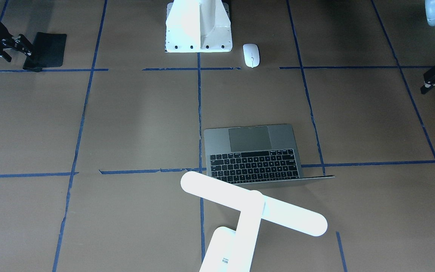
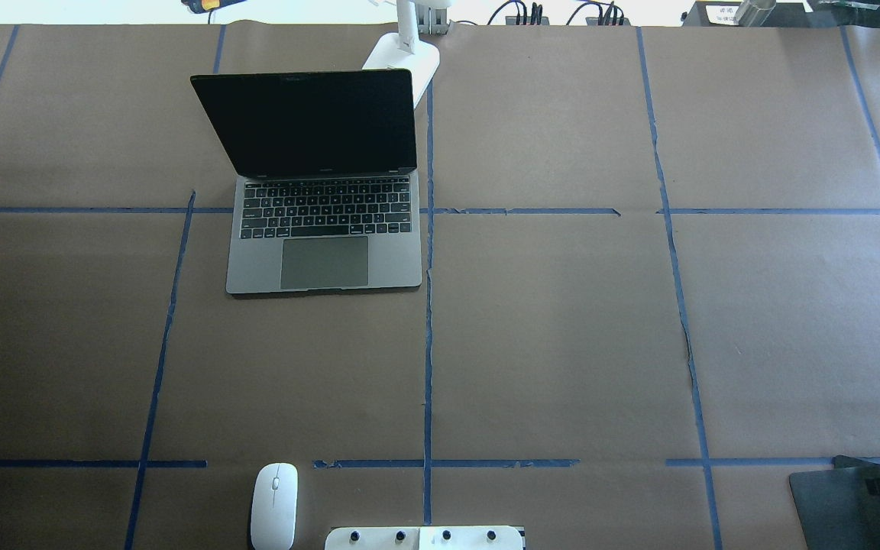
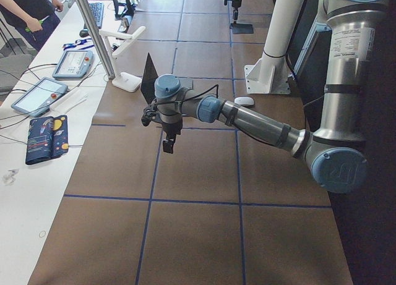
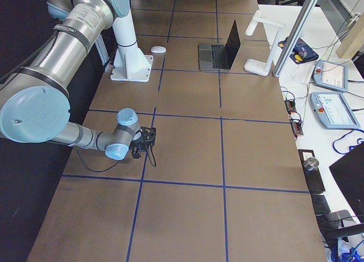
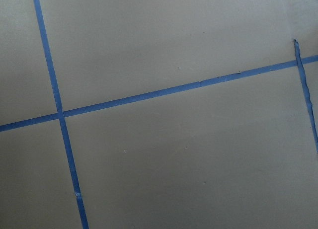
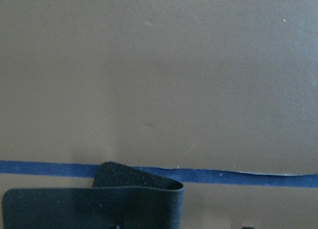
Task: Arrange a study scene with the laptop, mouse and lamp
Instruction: 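Reach the right gripper down and grasp the black mouse pad edge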
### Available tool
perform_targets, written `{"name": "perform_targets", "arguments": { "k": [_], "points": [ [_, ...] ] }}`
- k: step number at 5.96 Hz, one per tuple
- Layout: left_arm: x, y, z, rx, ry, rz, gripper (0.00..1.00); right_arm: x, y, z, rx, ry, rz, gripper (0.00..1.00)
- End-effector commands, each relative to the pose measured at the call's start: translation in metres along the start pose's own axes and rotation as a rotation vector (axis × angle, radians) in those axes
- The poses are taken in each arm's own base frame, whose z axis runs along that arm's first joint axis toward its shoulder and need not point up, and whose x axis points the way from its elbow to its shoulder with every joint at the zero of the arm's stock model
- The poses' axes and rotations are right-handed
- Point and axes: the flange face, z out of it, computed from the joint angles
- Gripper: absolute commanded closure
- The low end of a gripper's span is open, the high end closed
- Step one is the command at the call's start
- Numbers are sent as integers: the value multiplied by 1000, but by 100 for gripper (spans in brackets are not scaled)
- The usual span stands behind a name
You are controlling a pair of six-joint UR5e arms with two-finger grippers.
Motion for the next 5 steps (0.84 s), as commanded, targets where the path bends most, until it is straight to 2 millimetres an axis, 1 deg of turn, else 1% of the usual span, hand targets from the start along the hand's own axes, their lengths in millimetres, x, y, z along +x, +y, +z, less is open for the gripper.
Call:
{"name": "perform_targets", "arguments": {
  "k": [1,2,3,4,5],
  "points": [
    [0,0,0,1,1,1,0,-5,8,8,-33,1,-28,19],
    [0,0,0,1,1,1,0,-5,9,10,-37,3,-26,27],
    [0,0,0,1,1,1,0,-3,12,20,-50,13,-32,37],
    [1,0,0,2,1,2,0,-4,11,20,-46,9,-32,66],
    [0,0,0,1,1,1,0,-6,10,18,-41,1,-31,100]
  ]
}}
